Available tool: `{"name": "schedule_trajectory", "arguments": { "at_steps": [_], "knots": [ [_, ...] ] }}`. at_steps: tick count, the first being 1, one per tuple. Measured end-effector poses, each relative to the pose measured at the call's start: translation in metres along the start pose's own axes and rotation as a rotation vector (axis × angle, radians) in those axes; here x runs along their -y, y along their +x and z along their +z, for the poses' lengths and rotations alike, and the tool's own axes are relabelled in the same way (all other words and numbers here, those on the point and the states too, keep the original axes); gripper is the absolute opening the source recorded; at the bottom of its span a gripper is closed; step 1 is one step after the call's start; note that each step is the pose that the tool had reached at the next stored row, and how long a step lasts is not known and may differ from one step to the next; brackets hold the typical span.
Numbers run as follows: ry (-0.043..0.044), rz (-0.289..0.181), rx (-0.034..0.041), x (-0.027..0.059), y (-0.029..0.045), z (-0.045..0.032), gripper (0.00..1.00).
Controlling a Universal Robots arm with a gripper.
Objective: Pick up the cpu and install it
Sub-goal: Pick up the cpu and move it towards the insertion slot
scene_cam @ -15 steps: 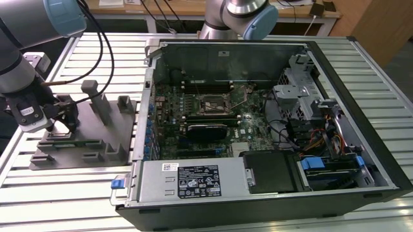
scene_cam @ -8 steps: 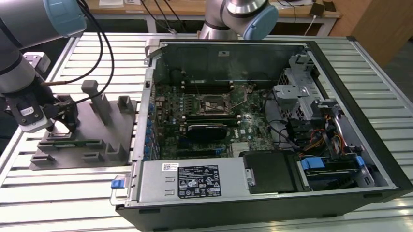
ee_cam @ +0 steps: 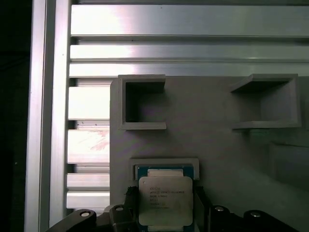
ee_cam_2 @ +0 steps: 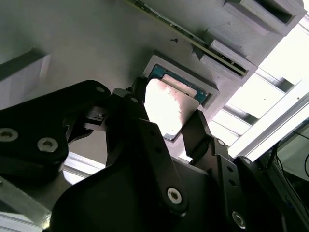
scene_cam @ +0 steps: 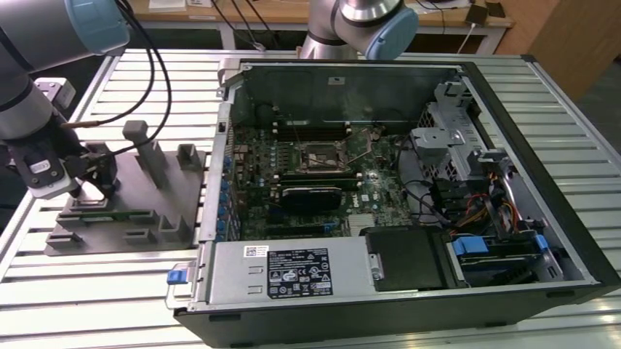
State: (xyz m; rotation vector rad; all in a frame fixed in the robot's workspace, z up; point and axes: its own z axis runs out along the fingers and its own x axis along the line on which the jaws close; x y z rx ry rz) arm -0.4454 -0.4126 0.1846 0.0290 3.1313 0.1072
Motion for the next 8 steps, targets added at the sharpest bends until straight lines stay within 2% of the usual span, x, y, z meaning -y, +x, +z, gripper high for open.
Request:
{"name": "schedule_trajectory", "arguments": {
  "at_steps": [8],
  "knots": [
    [-0.0001,0.000,-0.0002,-0.0006,0.0000,-0.0082,0.54]
  ]
}}
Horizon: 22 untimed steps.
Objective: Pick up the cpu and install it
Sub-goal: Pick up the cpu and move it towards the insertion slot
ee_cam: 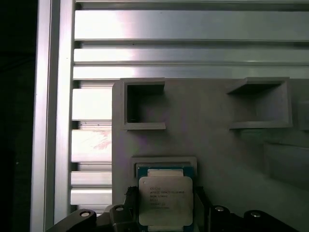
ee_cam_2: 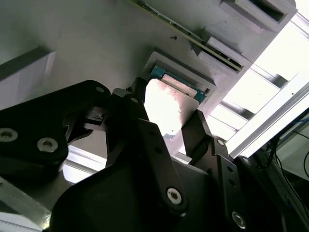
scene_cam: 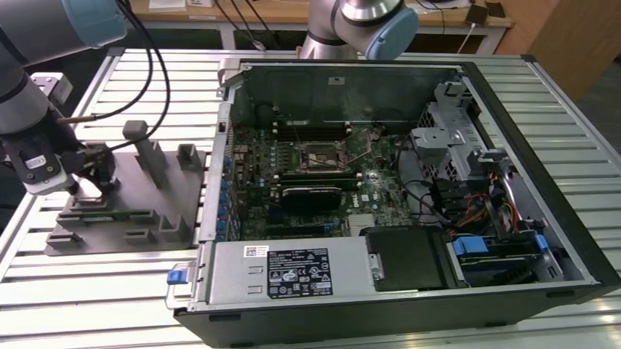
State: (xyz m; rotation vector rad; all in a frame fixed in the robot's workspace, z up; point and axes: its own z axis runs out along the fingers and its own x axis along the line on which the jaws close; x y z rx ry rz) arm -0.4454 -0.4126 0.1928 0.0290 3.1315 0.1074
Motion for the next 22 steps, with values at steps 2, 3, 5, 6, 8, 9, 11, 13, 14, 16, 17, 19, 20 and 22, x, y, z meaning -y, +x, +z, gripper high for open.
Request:
{"name": "schedule_trajectory", "arguments": {
  "at_steps": [2,3,5,6,8,9,11,13,14,16,17,19,20,22],
  "knots": [
    [0.0000,0.000,0.0000,-0.0002,0.0000,-0.0024,0.54],
    [0.0000,0.000,0.0000,-0.0003,0.0000,-0.0040,0.54],
    [0.0000,0.000,0.0000,-0.0005,-0.0001,-0.0071,0.54],
    [0.0000,0.000,0.0000,-0.0006,-0.0001,-0.0088,0.54],
    [0.0000,0.000,0.0000,-0.0009,-0.0001,-0.0125,0.54],
    [0.0000,0.000,0.0000,-0.0010,-0.0001,-0.0144,0.54],
    [0.0000,0.000,0.0001,-0.0013,-0.0001,-0.0182,0.54],
    [0.0000,0.000,0.0002,-0.0015,-0.0002,-0.0224,0.54],
    [0.0000,0.000,0.0002,-0.0017,-0.0002,-0.0244,0.54],
    [0.0000,0.000,0.0003,-0.0020,-0.0002,-0.0293,0.54],
    [0.0000,0.000,0.0004,-0.0022,-0.0002,-0.0318,0.54],
    [0.0000,0.000,0.0007,-0.0025,-0.0003,-0.0370,0.54],
    [0.0000,0.000,0.0008,-0.0027,-0.0003,-0.0397,0.54],
    [0.0000,0.000,0.0013,-0.0031,-0.0004,-0.0450,0.54]
  ]
}}
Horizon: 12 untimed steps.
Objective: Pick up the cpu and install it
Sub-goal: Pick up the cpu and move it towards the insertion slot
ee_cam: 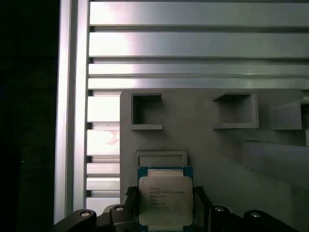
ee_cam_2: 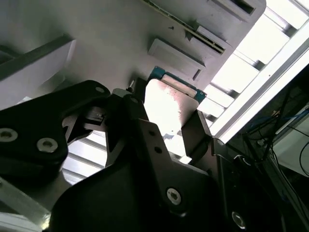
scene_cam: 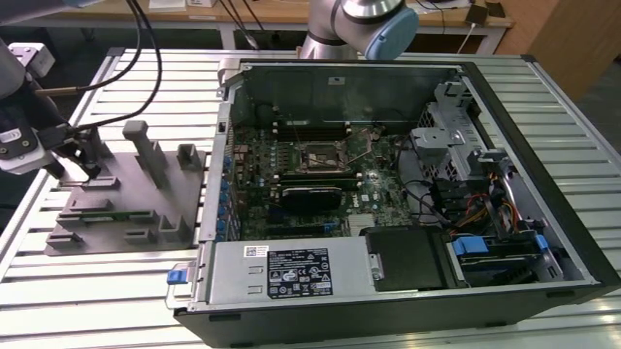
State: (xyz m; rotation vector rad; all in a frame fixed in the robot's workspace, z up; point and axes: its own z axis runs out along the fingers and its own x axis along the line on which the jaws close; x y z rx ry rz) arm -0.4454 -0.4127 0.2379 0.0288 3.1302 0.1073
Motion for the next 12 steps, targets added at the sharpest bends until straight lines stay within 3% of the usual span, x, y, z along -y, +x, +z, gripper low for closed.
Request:
{"name": "schedule_trajectory", "arguments": {
  "at_steps": [12],
  "knots": [
    [-0.0001,0.000,0.0028,-0.0018,-0.0002,-0.0257,0.54]
  ]
}}
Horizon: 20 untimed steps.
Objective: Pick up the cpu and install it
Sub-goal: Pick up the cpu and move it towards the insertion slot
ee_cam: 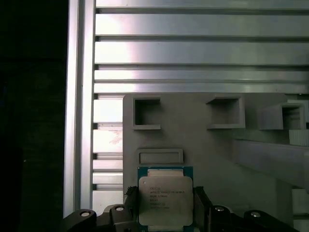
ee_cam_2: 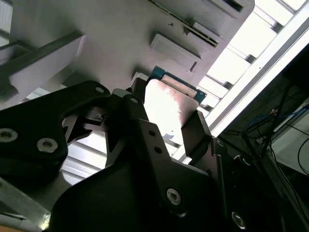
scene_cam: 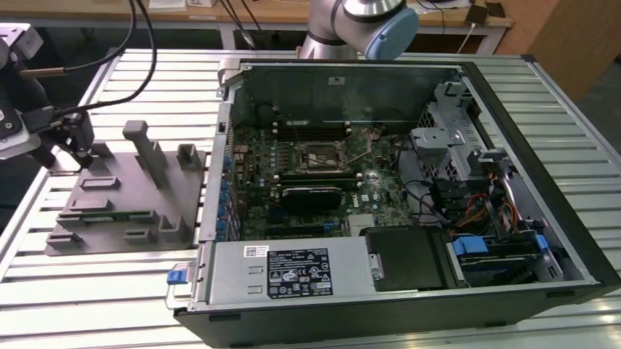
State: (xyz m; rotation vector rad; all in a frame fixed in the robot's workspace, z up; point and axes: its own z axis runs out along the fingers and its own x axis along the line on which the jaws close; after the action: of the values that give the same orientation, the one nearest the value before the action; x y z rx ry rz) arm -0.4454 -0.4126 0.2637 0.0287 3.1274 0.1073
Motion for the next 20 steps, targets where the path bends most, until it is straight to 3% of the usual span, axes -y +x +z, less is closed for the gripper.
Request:
{"name": "schedule_trajectory", "arguments": {
  "at_steps": [20],
  "knots": [
    [-0.0001,0.000,0.0076,-0.0034,-0.0006,-0.0493,0.54]
  ]
}}
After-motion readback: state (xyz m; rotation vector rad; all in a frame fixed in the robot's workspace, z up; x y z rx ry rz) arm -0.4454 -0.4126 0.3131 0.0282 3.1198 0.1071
